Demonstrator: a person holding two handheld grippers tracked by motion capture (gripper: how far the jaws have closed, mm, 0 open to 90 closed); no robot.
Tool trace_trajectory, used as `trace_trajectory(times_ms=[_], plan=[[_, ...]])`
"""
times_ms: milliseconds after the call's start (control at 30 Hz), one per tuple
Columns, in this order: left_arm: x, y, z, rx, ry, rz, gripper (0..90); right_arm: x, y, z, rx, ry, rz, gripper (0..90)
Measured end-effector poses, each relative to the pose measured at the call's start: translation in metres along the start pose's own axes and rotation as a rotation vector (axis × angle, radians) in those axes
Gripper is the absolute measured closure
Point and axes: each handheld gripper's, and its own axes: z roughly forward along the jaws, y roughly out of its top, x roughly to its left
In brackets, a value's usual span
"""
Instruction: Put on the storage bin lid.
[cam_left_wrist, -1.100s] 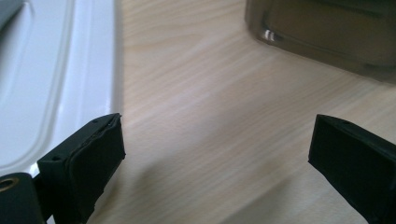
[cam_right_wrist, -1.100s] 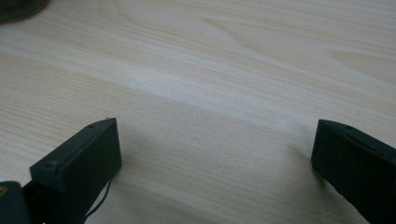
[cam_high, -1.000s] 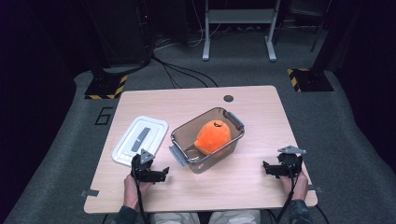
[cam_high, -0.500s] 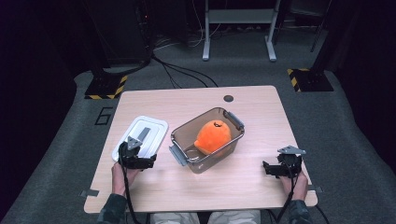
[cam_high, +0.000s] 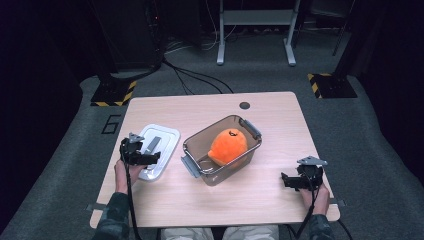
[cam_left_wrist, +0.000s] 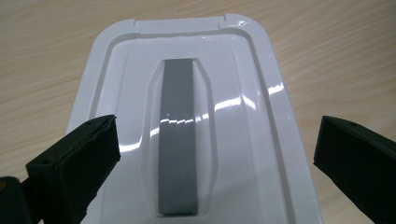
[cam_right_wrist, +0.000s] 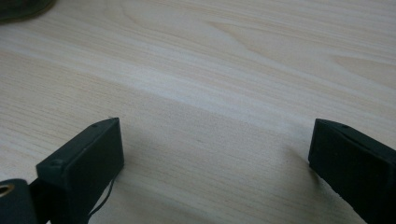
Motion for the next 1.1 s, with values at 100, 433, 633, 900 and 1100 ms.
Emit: trace_trajectory(times_ms=[100, 433, 633, 900, 1100], plan=[[0.005, 0.001, 0.010, 0.019, 0.010, -0.002, 0.1, 0.000, 0.000, 0.000, 0.001, 0.003, 0.010, 2.4], [0.020, 0.004, 0.037, 0.090, -0.007, -0.064, 5.3, 0.000, 0.000, 0.000, 0.000, 0.005, 0.010, 2.8], [0.021, 0.004, 0.039, 0.077, -0.007, -0.036, 25.6, 0.000, 0.000, 0.000, 0.000, 0.005, 0.010, 2.9], [0.020, 0.002, 0.040, 0.054, -0.013, -0.022, 50.4, 0.000, 0.000, 0.000, 0.000, 0.006, 0.010, 3.0], [0.022, 0.000, 0.038, 0.045, -0.032, -0.014, 64.8, 0.000, 0.000, 0.000, 0.000, 0.008, 0.008, 3.2]])
